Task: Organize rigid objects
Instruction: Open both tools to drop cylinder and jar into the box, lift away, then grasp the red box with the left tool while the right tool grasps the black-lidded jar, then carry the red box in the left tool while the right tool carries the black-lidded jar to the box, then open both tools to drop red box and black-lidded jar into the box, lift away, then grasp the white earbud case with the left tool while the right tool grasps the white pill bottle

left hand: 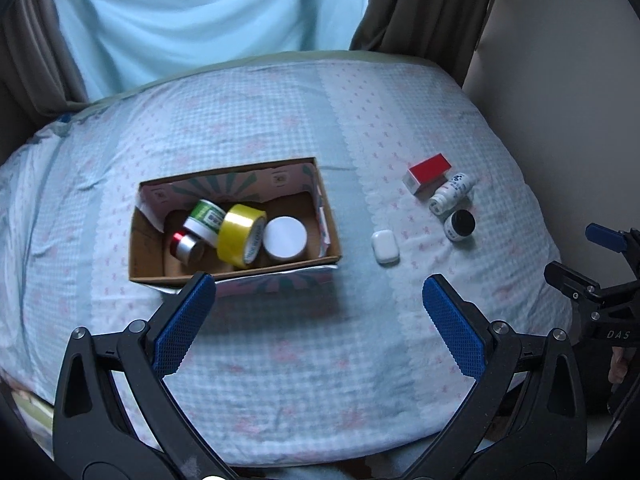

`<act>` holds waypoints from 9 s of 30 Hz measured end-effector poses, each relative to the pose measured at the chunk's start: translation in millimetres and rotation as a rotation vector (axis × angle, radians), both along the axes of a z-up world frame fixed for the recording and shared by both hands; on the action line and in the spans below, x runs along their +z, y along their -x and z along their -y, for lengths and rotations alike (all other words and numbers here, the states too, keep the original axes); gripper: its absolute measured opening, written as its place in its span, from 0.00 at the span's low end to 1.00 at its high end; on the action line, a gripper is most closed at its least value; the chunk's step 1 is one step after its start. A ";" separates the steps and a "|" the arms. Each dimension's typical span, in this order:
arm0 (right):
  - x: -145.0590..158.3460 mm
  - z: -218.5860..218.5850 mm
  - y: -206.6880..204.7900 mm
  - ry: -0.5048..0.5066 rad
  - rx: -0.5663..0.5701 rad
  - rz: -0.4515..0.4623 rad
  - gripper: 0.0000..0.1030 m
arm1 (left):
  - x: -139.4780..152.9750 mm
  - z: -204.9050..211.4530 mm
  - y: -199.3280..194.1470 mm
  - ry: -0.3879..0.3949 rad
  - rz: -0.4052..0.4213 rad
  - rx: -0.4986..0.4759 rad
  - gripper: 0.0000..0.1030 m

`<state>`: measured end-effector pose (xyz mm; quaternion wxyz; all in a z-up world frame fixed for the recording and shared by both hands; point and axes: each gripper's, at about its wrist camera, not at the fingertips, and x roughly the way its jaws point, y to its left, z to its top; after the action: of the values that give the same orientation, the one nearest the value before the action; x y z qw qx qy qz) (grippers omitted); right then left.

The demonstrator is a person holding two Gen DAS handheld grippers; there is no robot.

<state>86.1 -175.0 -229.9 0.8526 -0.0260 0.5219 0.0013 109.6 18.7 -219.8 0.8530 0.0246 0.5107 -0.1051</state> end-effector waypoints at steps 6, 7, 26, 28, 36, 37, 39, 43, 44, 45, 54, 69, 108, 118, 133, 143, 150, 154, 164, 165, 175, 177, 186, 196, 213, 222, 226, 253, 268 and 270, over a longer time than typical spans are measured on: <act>-5.8 62.9 -5.9 0.004 0.040 -0.010 1.00 | -3.3 74.1 -11.4 -0.030 -0.022 -0.039 1.00; -7.0 71.1 -7.7 -0.008 0.037 -0.013 1.00 | -2.4 82.8 -14.4 -0.041 -0.021 -0.050 1.00; -74.1 142.8 -74.7 -0.049 0.049 -0.060 1.00 | -79.8 237.1 -180.3 -0.212 -0.174 -0.365 1.00; -90.2 141.8 -85.7 -0.041 0.046 -0.072 1.00 | -101.7 255.2 -198.3 -0.247 -0.210 -0.426 1.00; -159.0 130.7 -117.9 0.021 0.059 -0.118 1.00 | -185.1 320.3 -247.3 -0.361 -0.326 -0.650 1.00; -167.7 129.5 -120.8 0.023 0.058 -0.131 1.00 | -194.8 326.3 -249.2 -0.389 -0.338 -0.675 1.00; -185.2 127.2 -126.8 0.026 0.055 -0.160 0.97 | -217.2 338.0 -255.4 -0.435 -0.378 -0.717 1.00; -211.3 121.4 -138.0 0.028 0.056 -0.215 0.94 | -245.1 352.3 -258.6 -0.484 -0.413 -0.784 0.97; -215.6 119.7 -140.4 0.029 0.057 -0.225 0.93 | -250.8 356.0 -258.7 -0.508 -0.409 -0.804 0.95; -220.3 117.7 -143.2 0.032 0.061 -0.237 0.87 | -255.7 359.5 -259.0 -0.529 -0.405 -0.824 0.94; -260.3 101.8 -169.4 0.083 0.069 -0.388 0.71 | -282.9 376.9 -267.6 -0.570 -0.446 -0.918 0.77; -277.7 106.8 -178.1 0.105 0.057 -0.401 0.51 | -295.5 378.6 -247.5 -0.537 -0.445 -0.955 0.37; -36.4 142.9 -118.9 0.036 0.017 -0.108 0.51 | 8.9 186.1 -150.2 -0.102 -0.093 -0.357 0.37; 31.1 82.2 -115.7 -0.031 0.165 -0.005 0.51 | 38.7 65.5 -108.1 -0.035 -0.064 -0.130 0.37; 48.8 -120.0 -116.4 -0.143 0.292 -0.005 0.51 | 25.8 -155.0 -98.1 0.007 -0.084 0.009 0.37; 6.2 -220.2 -156.4 -0.199 0.184 -0.087 0.51 | -48.1 -242.4 -138.0 0.039 -0.200 -0.040 0.37; -48.5 -238.5 -187.0 -0.172 0.090 -0.202 0.51 | -105.1 -254.5 -168.5 0.067 -0.268 -0.046 0.37; -76.8 -228.3 -204.9 -0.139 0.046 -0.251 0.51 | -128.6 -255.2 -189.4 0.079 -0.305 -0.035 0.37; -145.1 -204.5 -247.3 -0.101 -0.014 -0.351 0.51 | -173.5 -240.6 -237.8 0.025 -0.367 -0.086 0.37; -151.4 -203.9 -250.7 -0.098 -0.014 -0.365 0.51 | -177.9 -238.9 -241.4 0.018 -0.374 -0.093 0.37; -189.8 -197.9 -274.7 -0.115 -0.051 -0.413 0.57 | -180.6 -232.3 -251.5 -0.001 -0.350 -0.112 1.00; -189.3 -192.6 -277.1 -0.149 -0.079 -0.397 0.91 | -176.7 -231.8 -248.9 -0.002 -0.340 -0.118 1.00; -172.6 -186.6 -266.9 -0.203 -0.100 -0.349 1.00 | -161.7 -237.4 -229.7 0.017 -0.327 -0.077 1.00; -126.8 -190.1 -233.0 -0.216 -0.081 -0.276 1.00 | -111.6 -240.5 -190.6 0.004 -0.256 -0.050 1.00; -29.8 -144.1 -122.0 -0.171 -0.161 -0.144 1.00 | -30.7 -196.5 -80.9 -0.035 -0.137 -0.012 1.00; -6.0 -72.8 -68.7 -0.148 -0.135 -0.076 1.00 | -20.3 -107.2 -31.6 -0.011 -0.098 0.005 1.00; -11.5 -30.2 -59.3 -0.110 -0.075 -0.079 1.00 | -30.6 -54.0 -12.8 -0.029 -0.106 0.053 1.00; -102.7 180.8 -138.1 -0.396 -0.310 -0.262 1.00 | -168.4 145.9 -55.5 0.063 -0.332 0.168 0.99; -226.5 188.3 -219.9 -0.600 -0.648 -0.345 0.94 | -280.3 149.9 -126.6 0.018 -0.357 0.255 0.76; -236.7 188.2 -224.3 -0.618 -0.675 -0.348 0.88 | -291.1 148.0 -127.3 0.024 -0.377 0.264 0.72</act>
<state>310.4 -363.2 -466.6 0.6733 0.3996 0.6112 -0.1159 236.9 -129.4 -510.9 0.7491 -0.0728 0.6585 -0.0015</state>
